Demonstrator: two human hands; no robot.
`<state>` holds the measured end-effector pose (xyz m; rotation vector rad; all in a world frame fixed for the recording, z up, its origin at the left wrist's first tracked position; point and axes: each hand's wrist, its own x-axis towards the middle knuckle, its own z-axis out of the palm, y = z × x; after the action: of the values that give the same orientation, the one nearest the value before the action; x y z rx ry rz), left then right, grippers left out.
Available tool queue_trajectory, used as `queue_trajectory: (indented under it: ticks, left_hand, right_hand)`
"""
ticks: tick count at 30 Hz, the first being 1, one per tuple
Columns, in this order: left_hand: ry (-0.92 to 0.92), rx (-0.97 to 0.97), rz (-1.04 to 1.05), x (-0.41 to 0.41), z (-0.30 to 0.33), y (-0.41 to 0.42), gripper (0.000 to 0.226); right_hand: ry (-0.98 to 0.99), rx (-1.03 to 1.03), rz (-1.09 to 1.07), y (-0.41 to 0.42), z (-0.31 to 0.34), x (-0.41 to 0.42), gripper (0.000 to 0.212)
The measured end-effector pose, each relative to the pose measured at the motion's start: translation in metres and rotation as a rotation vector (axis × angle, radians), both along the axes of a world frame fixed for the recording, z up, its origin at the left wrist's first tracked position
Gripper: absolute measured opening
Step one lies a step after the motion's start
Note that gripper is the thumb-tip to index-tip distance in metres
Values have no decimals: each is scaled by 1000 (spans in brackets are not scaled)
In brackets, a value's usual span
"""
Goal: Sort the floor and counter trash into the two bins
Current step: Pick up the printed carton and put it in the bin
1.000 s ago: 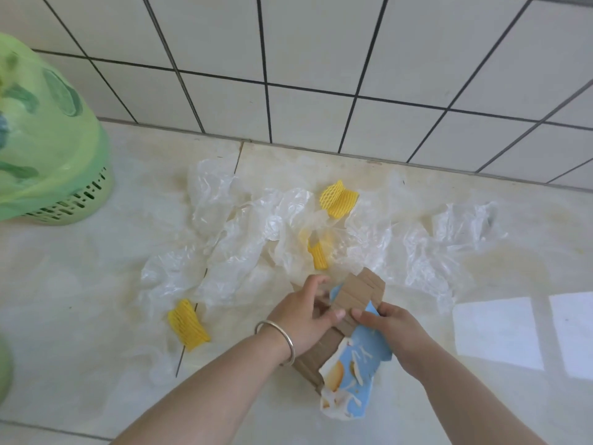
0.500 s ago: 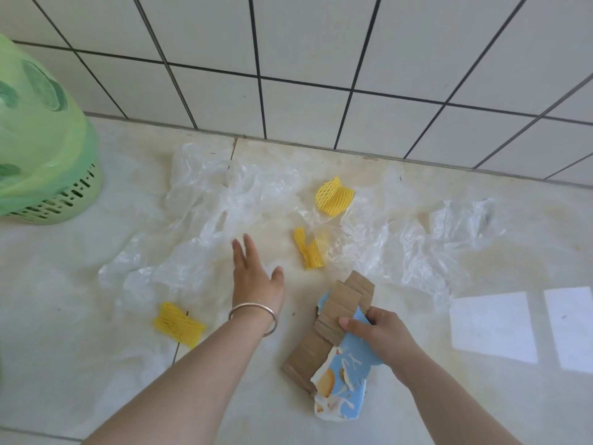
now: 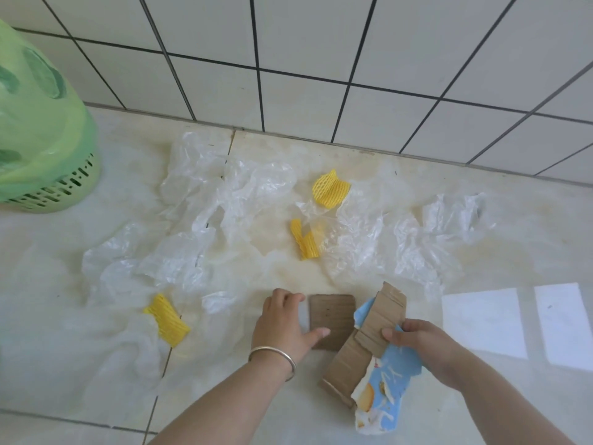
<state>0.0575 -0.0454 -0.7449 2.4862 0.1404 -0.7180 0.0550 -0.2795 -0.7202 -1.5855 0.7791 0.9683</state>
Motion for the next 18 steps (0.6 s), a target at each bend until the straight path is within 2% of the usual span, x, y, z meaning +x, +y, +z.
queue_trajectory:
  ticks: [7, 14, 18]
  left_hand:
    - [2, 130, -91, 2, 3, -17, 92]
    - [-21, 123, -75, 5, 7, -26, 55]
    - [11, -46, -56, -5, 6, -20, 28]
  right_hand:
    - [33, -58, -3, 0, -7, -11, 12]
    - [-42, -98, -50, 14, -7, -7, 15]
    - [-92, -53, -45, 28, -3, -3, 17]
